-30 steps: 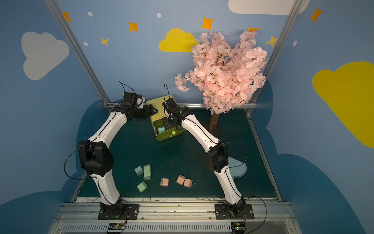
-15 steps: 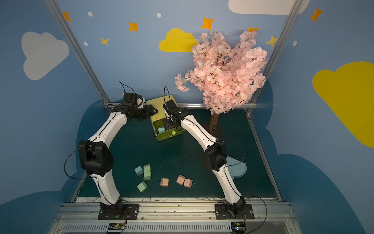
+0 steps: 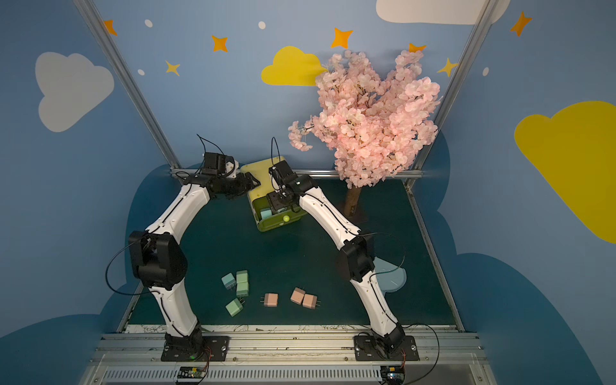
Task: Place the plugs into the drawer by color
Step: Place the plug in the drawer, then pick up the plug from the center of the board.
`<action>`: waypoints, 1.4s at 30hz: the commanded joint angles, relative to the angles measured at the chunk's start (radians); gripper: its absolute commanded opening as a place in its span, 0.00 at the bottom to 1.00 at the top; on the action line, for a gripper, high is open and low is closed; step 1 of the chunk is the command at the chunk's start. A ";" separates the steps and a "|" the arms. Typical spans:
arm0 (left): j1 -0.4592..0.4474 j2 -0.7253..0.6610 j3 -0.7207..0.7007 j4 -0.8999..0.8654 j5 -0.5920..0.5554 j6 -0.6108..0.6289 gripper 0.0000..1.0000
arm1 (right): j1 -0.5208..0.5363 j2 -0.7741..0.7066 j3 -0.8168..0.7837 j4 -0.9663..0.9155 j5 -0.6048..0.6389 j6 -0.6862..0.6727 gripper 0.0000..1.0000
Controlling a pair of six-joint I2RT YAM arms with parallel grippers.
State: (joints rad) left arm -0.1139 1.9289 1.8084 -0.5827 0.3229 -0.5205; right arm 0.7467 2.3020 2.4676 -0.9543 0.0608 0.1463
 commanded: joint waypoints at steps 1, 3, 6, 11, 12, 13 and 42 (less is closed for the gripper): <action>0.003 0.002 0.017 -0.008 0.011 0.009 0.82 | 0.013 -0.106 0.016 0.007 0.007 -0.024 0.70; 0.003 0.000 0.016 -0.008 0.013 0.009 0.82 | 0.022 -0.118 0.015 0.007 0.005 -0.026 0.70; 0.003 -0.003 0.012 -0.009 0.012 0.011 0.83 | 0.046 -0.156 -0.045 0.032 -0.002 -0.034 0.69; 0.003 -0.009 0.012 -0.008 0.006 0.015 0.82 | 0.113 -0.290 -0.337 0.241 -0.004 -0.060 0.70; 0.004 -0.010 0.011 -0.009 0.004 0.015 0.83 | 0.127 -0.314 -0.378 0.272 0.000 -0.059 0.70; 0.004 -0.011 0.011 -0.009 0.004 0.016 0.82 | 0.140 -0.328 -0.413 0.296 0.001 -0.062 0.70; 0.008 -0.019 -0.004 0.001 0.005 0.012 0.83 | 0.477 -0.030 -0.403 0.235 -0.116 0.132 0.49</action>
State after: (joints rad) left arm -0.1123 1.9278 1.8038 -0.5755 0.3218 -0.5205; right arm 1.2072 2.2494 2.0136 -0.6640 -0.0277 0.2672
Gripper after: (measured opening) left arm 0.827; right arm 0.490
